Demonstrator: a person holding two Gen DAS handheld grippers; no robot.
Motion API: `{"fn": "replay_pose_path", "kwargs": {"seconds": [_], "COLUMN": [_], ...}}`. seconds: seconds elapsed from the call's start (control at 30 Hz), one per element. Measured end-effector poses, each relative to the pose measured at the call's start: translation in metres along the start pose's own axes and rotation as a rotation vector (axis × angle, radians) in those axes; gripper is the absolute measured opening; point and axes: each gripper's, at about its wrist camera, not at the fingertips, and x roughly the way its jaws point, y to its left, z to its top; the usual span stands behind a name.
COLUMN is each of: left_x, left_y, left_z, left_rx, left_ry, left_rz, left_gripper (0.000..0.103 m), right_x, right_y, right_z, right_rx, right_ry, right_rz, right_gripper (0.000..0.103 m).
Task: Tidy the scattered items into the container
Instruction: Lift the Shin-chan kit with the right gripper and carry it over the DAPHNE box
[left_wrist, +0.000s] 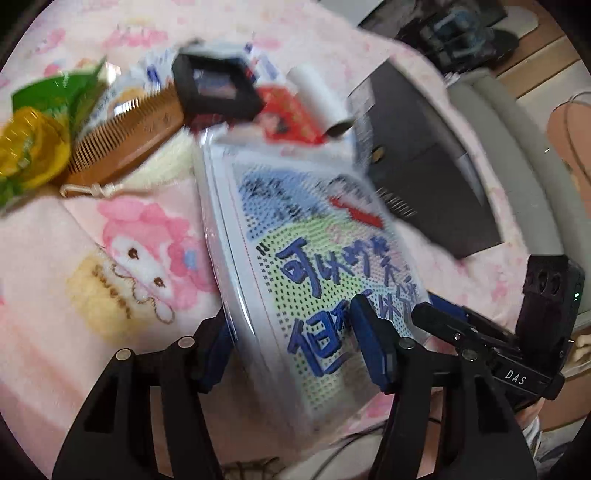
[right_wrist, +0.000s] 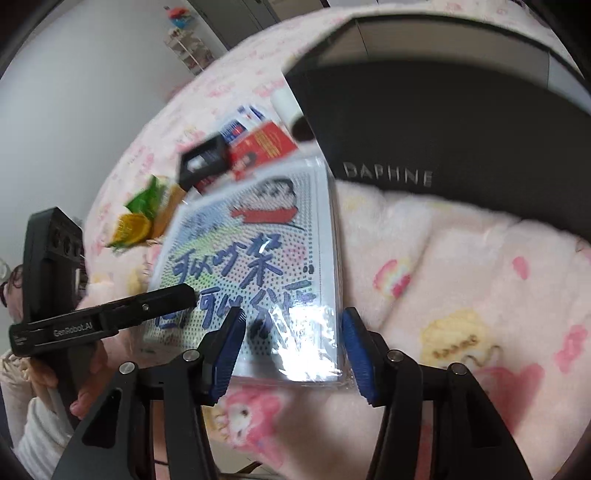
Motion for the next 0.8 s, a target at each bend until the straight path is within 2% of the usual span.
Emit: {"fn": "replay_pose_path", "kwargs": {"seconds": [0.17, 0.27, 0.33, 0.43, 0.5, 0.67, 0.8], "left_x": [-0.039, -0.058, -0.066, -0.065, -0.064, -0.062, -0.056], "left_y": [-0.028, -0.05, -0.066, -0.077, -0.079, -0.087, -0.1], "left_z": [0.006, 0.011, 0.016, 0.019, 0.02, 0.018, 0.029], "left_rx": [0.034, 0.066, 0.089, 0.091, 0.077, 0.074, 0.092], "left_ry": [-0.075, -0.091, -0.105, -0.109, -0.102, -0.113, -0.106], "left_rz": [-0.011, -0.05, -0.061, -0.038, -0.03, -0.041, -0.049], "left_gripper": [0.06, 0.054, 0.054, 0.053, 0.052, 0.052, 0.052], "right_x": [-0.04, -0.06, -0.07, -0.075, -0.074, -0.086, -0.097], "right_y": [0.017, 0.021, 0.025, 0.023, 0.016, 0.008, 0.002], "right_z": [0.006, 0.012, 0.016, 0.019, 0.019, 0.017, 0.024], "right_rx": [-0.04, -0.026, -0.027, -0.025, -0.001, -0.006, -0.021], "right_ry": [-0.069, -0.113, -0.137, -0.16, -0.154, -0.164, -0.186], "right_rz": [0.055, 0.146, 0.191, 0.196, 0.211, 0.225, 0.223], "right_gripper": [0.048, 0.048, 0.048, 0.048, 0.044, 0.044, 0.044]}}
